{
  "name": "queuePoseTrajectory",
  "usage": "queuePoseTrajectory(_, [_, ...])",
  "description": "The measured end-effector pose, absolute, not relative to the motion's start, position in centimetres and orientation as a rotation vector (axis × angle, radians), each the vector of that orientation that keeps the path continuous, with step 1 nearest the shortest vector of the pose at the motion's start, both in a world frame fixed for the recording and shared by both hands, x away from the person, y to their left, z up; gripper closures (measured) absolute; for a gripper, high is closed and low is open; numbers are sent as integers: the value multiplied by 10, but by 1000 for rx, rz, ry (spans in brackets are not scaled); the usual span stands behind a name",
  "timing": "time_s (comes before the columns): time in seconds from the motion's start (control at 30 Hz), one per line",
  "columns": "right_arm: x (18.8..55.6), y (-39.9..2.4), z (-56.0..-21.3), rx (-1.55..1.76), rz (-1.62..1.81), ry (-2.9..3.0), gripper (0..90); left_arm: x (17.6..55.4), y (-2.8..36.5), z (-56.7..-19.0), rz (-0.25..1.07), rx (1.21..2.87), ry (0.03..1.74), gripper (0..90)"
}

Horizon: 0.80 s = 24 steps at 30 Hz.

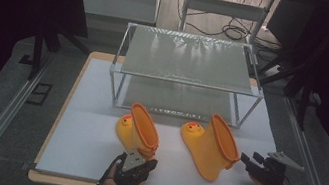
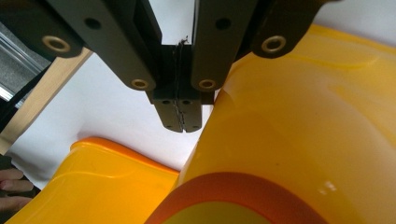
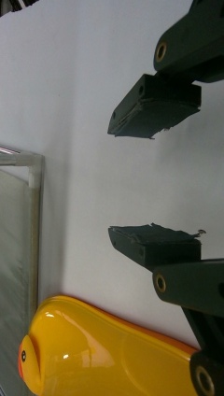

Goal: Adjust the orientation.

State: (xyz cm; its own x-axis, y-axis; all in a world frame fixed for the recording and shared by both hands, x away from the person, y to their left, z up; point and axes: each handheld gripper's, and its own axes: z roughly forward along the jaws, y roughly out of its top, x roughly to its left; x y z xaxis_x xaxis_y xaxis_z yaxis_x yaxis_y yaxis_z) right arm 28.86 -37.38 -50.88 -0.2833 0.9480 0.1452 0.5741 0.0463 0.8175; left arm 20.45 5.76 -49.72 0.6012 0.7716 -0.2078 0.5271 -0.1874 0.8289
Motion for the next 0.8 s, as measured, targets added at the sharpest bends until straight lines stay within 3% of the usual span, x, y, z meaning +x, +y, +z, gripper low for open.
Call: queuePoseTrajectory(0.8, [290,-378,-509,1540,1138,1890,443,195,154,-497,333,1778,1187,900])
